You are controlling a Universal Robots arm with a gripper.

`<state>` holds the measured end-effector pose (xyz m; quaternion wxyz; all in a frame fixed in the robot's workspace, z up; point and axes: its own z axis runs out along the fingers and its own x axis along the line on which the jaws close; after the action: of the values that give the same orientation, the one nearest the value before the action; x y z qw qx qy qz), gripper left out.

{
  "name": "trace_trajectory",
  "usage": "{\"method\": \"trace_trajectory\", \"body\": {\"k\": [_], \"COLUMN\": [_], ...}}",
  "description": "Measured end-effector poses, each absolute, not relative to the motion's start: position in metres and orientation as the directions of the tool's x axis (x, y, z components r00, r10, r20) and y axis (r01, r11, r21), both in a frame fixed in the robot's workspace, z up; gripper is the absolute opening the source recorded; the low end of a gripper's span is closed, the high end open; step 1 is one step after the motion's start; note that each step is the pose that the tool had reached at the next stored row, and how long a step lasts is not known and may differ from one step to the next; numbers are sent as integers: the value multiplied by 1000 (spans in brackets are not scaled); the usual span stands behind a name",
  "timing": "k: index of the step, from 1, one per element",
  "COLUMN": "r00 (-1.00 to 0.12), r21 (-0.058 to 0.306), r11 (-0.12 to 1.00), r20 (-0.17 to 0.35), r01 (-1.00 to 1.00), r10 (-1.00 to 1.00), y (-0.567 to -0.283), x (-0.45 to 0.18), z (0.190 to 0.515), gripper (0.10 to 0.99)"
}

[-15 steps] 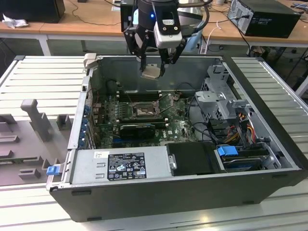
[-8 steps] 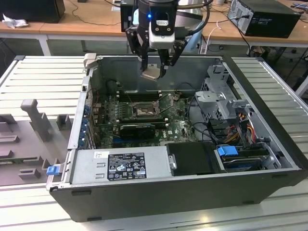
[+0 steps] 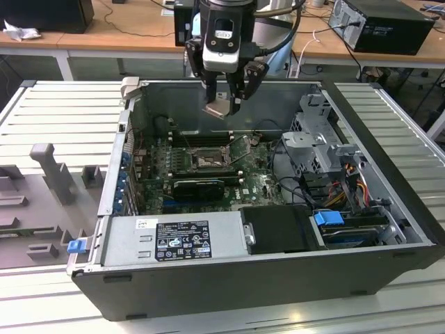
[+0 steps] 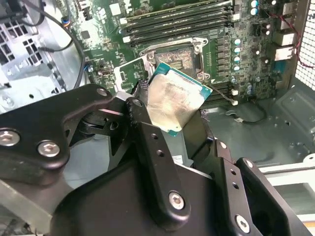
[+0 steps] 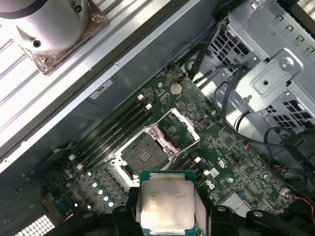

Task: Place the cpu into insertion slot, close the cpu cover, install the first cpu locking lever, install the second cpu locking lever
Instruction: 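Place the cpu into insertion slot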

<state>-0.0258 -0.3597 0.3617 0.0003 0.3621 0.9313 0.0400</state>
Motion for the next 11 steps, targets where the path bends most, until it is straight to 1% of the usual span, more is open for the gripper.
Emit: {"method": "trace_trajectory", "body": {"k": [2,11], "r00": [-731,-670], "r21": [68,63], "r11": [728,668], "r20": [36,33], "r01": [682,742], "r10": [681,741], "y": [-360,-360], "x": [-26,-26], "z": [361,357], "gripper": [525,525]}}
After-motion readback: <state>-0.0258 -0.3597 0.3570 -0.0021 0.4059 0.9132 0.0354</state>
